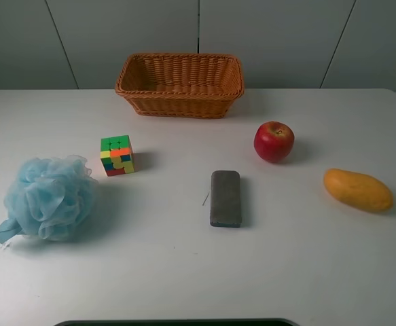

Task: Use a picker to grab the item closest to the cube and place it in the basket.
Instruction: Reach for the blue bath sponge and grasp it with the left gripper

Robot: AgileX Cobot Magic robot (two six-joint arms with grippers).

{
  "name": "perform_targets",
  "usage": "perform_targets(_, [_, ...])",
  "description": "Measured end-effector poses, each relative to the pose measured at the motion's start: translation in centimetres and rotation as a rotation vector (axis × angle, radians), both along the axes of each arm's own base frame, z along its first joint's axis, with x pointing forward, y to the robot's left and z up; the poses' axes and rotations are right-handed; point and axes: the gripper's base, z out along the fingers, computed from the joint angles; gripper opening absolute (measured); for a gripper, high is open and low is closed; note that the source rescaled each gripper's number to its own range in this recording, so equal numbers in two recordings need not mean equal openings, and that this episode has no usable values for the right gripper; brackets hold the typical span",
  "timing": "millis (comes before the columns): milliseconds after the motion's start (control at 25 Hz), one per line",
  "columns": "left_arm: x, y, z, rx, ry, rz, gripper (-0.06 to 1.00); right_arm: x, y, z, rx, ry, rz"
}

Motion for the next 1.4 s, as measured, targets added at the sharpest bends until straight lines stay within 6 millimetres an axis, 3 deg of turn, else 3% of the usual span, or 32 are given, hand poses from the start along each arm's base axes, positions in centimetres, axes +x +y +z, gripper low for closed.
perform_targets(480, [0.0, 0.0, 0.1, -0.002, -0.006, -0.002, 0.98, 0.0, 0.0, 0.0, 0.000, 0.000, 0.000])
perform_targets(680, [0.2, -0.1, 3.9, -0.005, -0.083, -0.008, 0.98, 0.0, 0.0, 0.0, 0.000, 0.000, 0.000])
perform_targets(840, [3.4, -0.2, 8.0, 0.004, 0.013, -0.028, 0.98, 0.0, 0.0, 0.0, 0.000, 0.000, 0.000])
perform_targets(1040, [9.9, -0.8, 11.6, -0.017, 0.151, -0.090, 0.98, 0.0, 0.0, 0.0, 0.000, 0.000, 0.000])
perform_targets(1200, [15.4, -1.2, 11.0, -0.051, 0.328, -0.129, 0.98, 0.0, 0.0, 0.0, 0.000, 0.000, 0.000])
perform_targets(1400, [20.4, -3.3, 7.4, 0.005, 0.546, -0.225, 0.98, 0.0, 0.0, 0.0, 0.000, 0.000, 0.000])
